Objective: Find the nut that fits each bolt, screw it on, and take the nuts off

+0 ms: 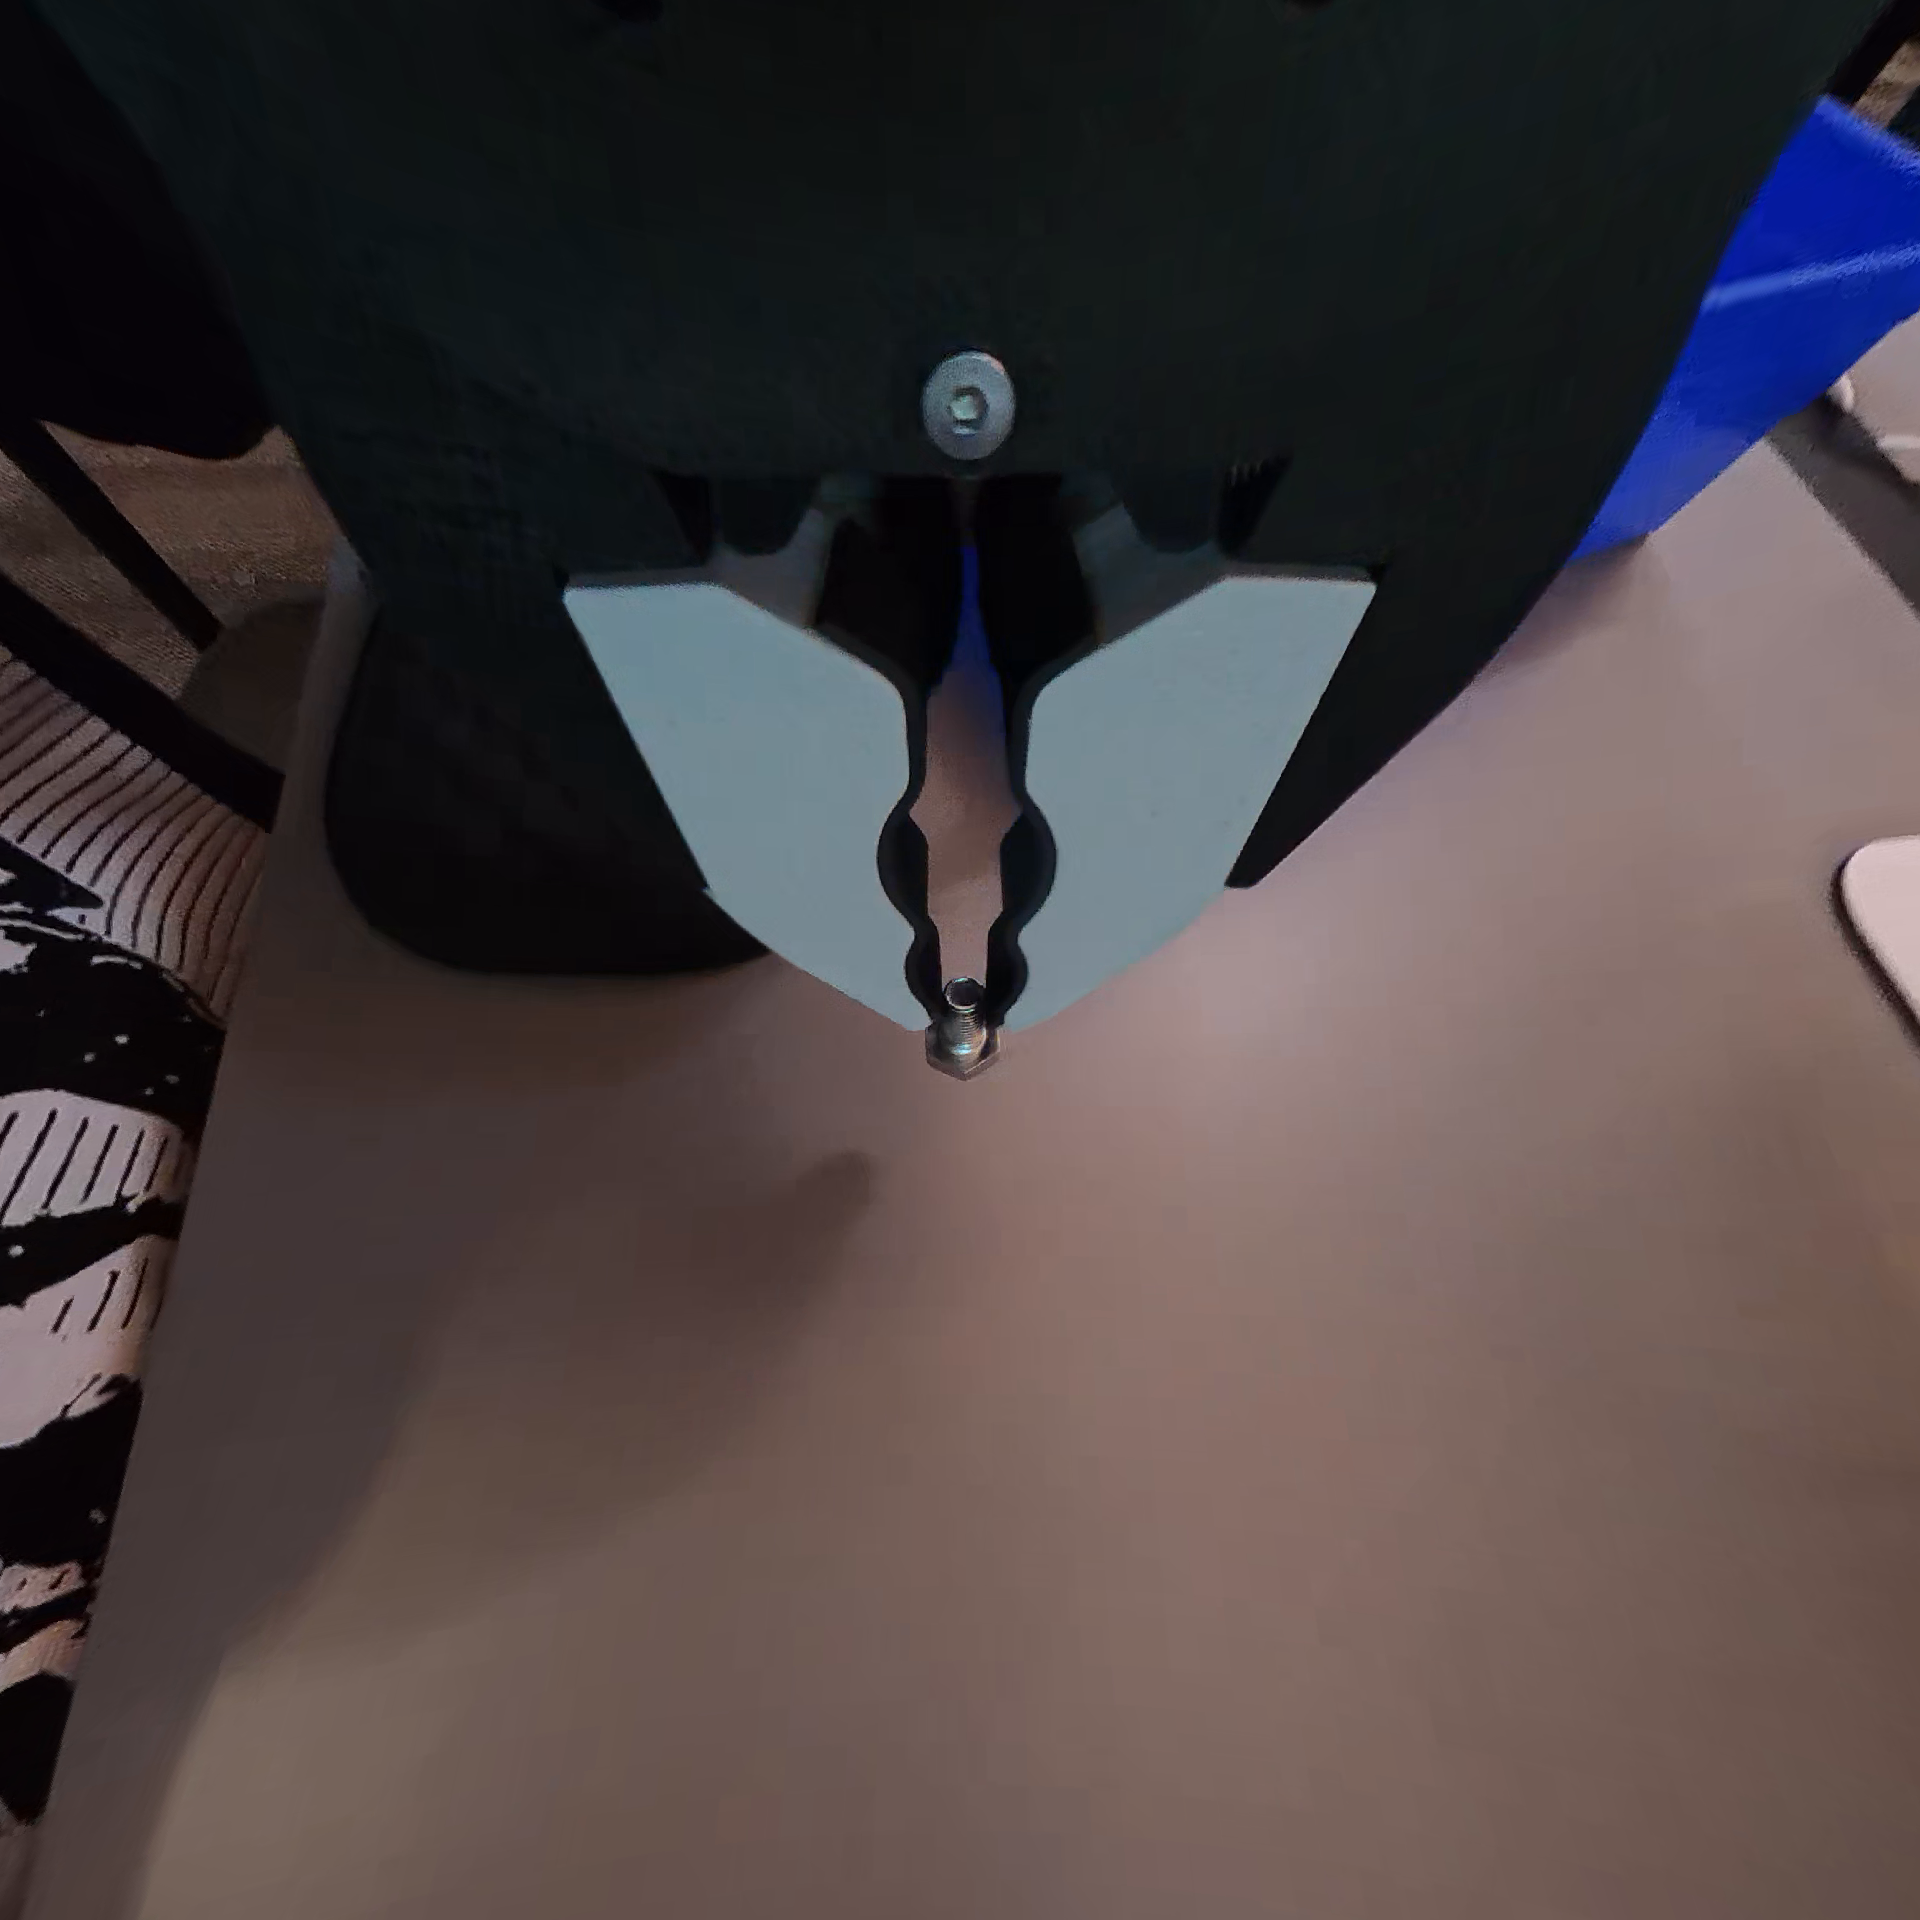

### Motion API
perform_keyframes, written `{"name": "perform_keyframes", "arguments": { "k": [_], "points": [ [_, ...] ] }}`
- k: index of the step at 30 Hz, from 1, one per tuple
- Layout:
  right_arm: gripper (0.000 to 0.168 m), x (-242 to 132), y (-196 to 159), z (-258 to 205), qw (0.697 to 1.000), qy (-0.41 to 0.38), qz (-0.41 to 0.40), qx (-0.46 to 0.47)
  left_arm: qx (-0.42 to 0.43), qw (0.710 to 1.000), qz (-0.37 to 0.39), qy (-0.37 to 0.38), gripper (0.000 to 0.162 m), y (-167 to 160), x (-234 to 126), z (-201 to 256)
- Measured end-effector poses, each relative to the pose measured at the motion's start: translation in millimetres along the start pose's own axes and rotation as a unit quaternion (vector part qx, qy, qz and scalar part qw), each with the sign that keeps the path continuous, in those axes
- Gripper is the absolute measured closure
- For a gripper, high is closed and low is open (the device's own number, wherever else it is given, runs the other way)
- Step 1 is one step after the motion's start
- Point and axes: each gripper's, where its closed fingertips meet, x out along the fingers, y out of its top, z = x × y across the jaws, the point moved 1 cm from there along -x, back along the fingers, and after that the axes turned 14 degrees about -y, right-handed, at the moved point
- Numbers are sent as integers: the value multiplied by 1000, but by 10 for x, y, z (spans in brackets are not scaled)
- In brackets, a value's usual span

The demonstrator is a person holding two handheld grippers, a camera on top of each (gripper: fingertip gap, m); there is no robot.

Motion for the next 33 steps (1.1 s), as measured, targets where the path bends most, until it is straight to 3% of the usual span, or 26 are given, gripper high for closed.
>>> {"name": "perform_keyframes", "arguments": {
  "k": [7,17,21,24,28,31,33],
  "points": [
    [130,-2,-2,2,1000,1,0,1,-2,1000,-18,-20,154,74,298,-22],
    [130,-4,-1,8,1000,1,1,4,-12,999,-25,-28,151,43,392,-52],
    [130,-7,1,10,1000,2,2,6,-21,1000,-1,-23,145,35,291,-43],
    [130,-9,3,14,1000,2,3,8,-33,998,48,-9,142,-42,-32,-30],
    [130,-9,5,13,1000,3,4,8,-83,986,139,33,142,-393,-716,-130],
    [130,-11,6,10,1000,2,5,6,-156,975,145,63,142,-928,-1022,-304],
    [130,-12,8,11,1000,2,6,6,-205,969,124,57,141,-1300,-1037,-394]
  ]
}}
